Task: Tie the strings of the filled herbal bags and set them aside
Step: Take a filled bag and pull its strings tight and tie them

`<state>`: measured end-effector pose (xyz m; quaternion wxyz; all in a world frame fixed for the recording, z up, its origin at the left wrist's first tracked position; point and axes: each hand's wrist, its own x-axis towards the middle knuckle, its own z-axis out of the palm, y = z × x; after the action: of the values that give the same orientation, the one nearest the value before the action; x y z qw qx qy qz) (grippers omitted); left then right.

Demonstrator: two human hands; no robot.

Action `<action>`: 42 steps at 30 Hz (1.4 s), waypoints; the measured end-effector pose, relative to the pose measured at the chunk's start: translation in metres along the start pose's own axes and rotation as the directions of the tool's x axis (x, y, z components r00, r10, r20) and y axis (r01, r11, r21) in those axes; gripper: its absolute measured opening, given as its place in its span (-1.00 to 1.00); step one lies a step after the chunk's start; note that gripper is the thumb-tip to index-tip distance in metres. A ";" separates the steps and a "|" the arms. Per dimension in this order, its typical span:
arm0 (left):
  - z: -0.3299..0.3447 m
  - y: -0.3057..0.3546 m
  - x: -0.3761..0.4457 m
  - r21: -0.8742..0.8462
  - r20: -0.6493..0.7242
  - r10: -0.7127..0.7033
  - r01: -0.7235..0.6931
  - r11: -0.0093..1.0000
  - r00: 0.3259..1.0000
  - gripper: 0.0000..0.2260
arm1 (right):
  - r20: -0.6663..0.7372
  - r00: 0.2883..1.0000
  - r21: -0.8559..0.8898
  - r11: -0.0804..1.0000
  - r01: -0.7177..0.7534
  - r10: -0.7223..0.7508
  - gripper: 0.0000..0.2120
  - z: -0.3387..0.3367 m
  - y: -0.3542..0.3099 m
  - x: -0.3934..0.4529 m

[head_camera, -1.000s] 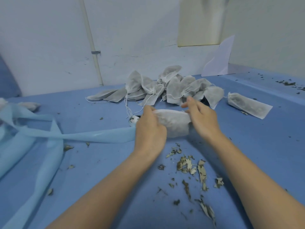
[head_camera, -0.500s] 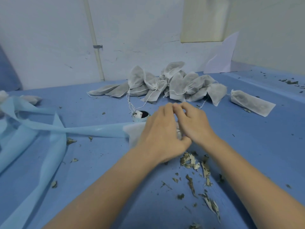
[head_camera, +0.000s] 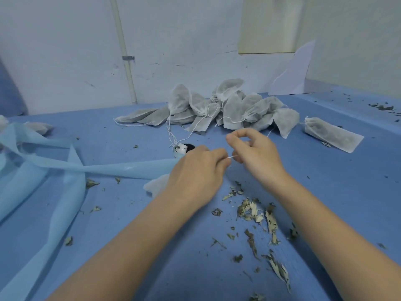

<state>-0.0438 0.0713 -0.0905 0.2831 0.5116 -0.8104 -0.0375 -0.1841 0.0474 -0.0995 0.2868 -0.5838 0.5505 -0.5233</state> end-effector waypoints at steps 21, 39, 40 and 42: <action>-0.002 -0.002 -0.001 -0.663 -0.177 -0.352 0.153 0.733 0.919 -0.94 | 0.487 0.860 0.768 0.392 -0.506 0.155 -0.67 0.006 -0.018 -0.014; 0.006 -0.007 -0.008 -0.668 -0.231 -0.417 0.169 0.725 0.879 -0.90 | 0.289 0.951 -0.113 0.983 0.148 -0.110 -0.51 0.011 -0.022 -0.024; 0.007 -0.008 -0.009 -0.680 -0.220 -0.424 0.174 0.712 0.878 -0.90 | 0.271 0.954 -0.119 0.979 0.167 -0.130 -0.54 0.011 -0.021 -0.025; 0.006 -0.009 -0.009 -0.699 -0.215 -0.431 0.171 0.695 0.876 -0.89 | 0.205 0.964 -0.086 0.978 0.190 -0.169 -0.66 0.010 -0.019 -0.024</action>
<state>-0.0367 0.0729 -0.1027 0.5793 0.5034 -0.5800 -0.2730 -0.1642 0.0723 -0.0920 0.2602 -0.6944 0.4908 -0.4575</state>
